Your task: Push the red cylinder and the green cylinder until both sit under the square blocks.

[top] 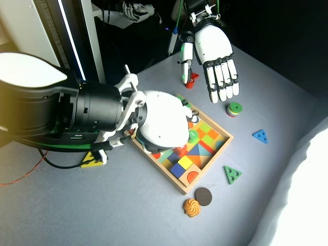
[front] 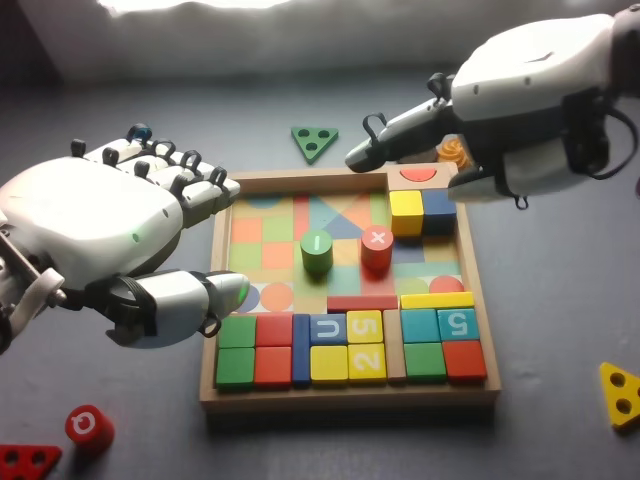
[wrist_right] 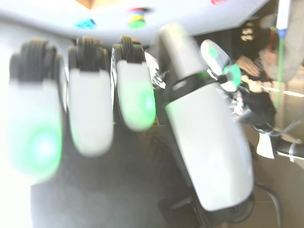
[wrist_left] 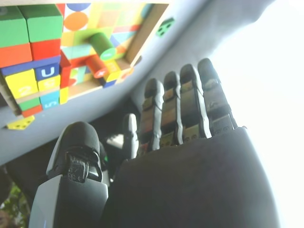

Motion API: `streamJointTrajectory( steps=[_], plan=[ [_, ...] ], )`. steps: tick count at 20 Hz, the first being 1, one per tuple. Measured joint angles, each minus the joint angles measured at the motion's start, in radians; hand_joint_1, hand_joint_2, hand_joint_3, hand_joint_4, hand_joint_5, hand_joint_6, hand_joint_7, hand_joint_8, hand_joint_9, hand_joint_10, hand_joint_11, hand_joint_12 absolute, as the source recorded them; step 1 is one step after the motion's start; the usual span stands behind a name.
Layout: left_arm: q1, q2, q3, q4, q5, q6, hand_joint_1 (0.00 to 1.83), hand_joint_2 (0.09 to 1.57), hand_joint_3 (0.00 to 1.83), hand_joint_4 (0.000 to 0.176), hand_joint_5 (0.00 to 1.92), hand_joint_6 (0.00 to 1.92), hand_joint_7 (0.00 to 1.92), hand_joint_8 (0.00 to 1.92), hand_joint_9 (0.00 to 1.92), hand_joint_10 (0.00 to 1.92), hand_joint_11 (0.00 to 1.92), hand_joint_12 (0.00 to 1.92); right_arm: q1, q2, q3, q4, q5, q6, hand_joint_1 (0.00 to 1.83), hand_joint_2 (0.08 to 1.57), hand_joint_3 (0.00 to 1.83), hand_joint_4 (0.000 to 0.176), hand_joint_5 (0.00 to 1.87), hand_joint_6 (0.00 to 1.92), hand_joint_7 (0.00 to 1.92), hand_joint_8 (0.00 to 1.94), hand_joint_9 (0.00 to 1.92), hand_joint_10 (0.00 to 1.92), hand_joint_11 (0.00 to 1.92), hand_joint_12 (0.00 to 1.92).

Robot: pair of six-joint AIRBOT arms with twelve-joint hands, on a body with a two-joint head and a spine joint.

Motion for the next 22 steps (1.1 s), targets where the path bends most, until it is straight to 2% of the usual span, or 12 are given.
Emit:
streamJointTrajectory(
  steps=[3,5,6,7,9,11,14,18,19,20,21,22],
  plan=[
    [0.000,0.000,-0.003,0.000,0.003,0.000,0.00,1.39,0.00,0.000,0.19,0.00,0.17,0.00,0.13,0.00,0.00,0.27,0.000,-0.054,0.053,-0.059,-0.002,-0.003,0.82,1.44,0.00,0.000,0.34,0.02,1.68,1.94,1.90,1.92,1.92,1.92],
    [0.001,0.000,-0.008,-0.001,-0.003,0.000,0.00,1.39,0.00,0.000,0.18,0.00,0.16,0.00,0.12,0.00,0.00,0.26,0.000,-0.066,0.066,-0.054,0.002,0.008,0.93,1.39,0.00,0.000,0.37,0.03,1.69,1.94,1.90,1.92,1.92,1.92],
    [0.001,0.000,-0.010,-0.001,-0.003,0.000,0.00,1.40,0.00,0.000,0.19,0.00,0.17,0.00,0.13,0.00,0.00,0.30,-0.002,-0.069,0.070,-0.054,0.007,0.007,1.22,1.28,0.00,0.000,0.31,0.03,1.47,1.94,1.91,1.92,1.92,1.92],
    [0.001,0.000,-0.010,-0.001,0.000,0.000,0.00,1.39,0.00,0.000,0.16,0.00,0.15,0.00,0.11,0.00,0.00,0.25,-0.018,-0.075,0.079,-0.049,0.010,0.005,1.54,1.21,0.00,0.000,0.26,0.01,1.45,1.94,1.88,1.92,1.92,1.92],
    [0.001,0.000,-0.010,0.000,-0.001,0.000,0.00,1.39,0.00,0.000,0.18,0.01,0.17,0.01,0.13,0.01,0.00,0.29,-0.042,-0.078,0.084,-0.058,0.009,-0.018,1.73,1.20,0.00,0.000,0.22,0.00,1.56,1.94,1.86,1.92,1.92,1.92],
    [0.001,0.000,-0.011,-0.002,-0.002,0.000,0.00,1.39,0.00,0.000,0.18,0.01,0.17,0.00,0.13,0.00,0.00,0.29,-0.053,-0.082,0.086,-0.064,0.011,-0.069,1.80,1.24,0.00,0.000,0.18,0.00,1.64,1.94,1.83,1.92,1.89,1.92],
    [0.001,0.000,-0.013,-0.002,-0.001,0.000,0.00,1.40,0.00,0.000,0.16,0.00,0.15,0.00,0.12,0.00,0.00,0.25,-0.058,-0.110,0.095,-0.055,-0.015,-0.097,1.81,1.25,0.00,0.000,0.24,0.03,1.66,1.94,1.82,1.92,1.89,1.92],
    [0.001,0.000,-0.013,-0.007,-0.003,0.000,0.00,1.41,0.00,0.000,0.15,0.00,0.16,0.00,0.12,0.00,0.00,0.26,-0.093,-0.131,0.116,-0.054,-0.011,-0.097,1.81,1.31,0.00,0.000,0.59,0.13,1.69,1.94,1.83,1.92,1.89,1.92],
    [0.001,0.000,-0.013,-0.007,-0.002,0.000,0.00,1.41,0.00,0.000,0.14,0.00,0.15,0.00,0.11,0.00,0.00,0.24,-0.097,-0.130,0.126,-0.055,-0.016,-0.100,1.80,1.32,0.00,0.000,0.49,0.08,1.71,1.94,1.84,1.92,1.90,1.92],
    [0.001,0.000,-0.013,-0.007,-0.002,0.000,0.00,1.41,0.00,0.000,0.14,0.00,0.15,0.00,0.11,0.00,0.00,0.24,-0.097,-0.129,0.128,-0.057,-0.019,-0.108,1.80,1.32,0.00,0.000,0.49,0.08,1.71,1.94,1.84,1.92,1.90,1.92],
    [0.001,0.000,-0.013,-0.007,-0.002,0.000,0.00,1.41,0.00,0.000,0.16,0.00,0.16,0.00,0.13,0.00,0.00,0.29,-0.097,-0.126,0.130,-0.056,-0.023,-0.122,1.79,1.31,0.00,0.000,0.37,0.03,1.71,1.94,1.84,1.92,1.90,1.92],
    [0.001,0.000,-0.013,-0.007,-0.002,0.000,0.00,1.40,0.00,0.000,0.16,0.00,0.17,0.01,0.14,0.01,0.00,0.30,-0.097,-0.125,0.130,-0.055,-0.024,-0.131,1.80,1.31,0.00,0.000,0.38,0.03,1.69,1.94,1.84,1.92,1.90,1.92]
  ],
)
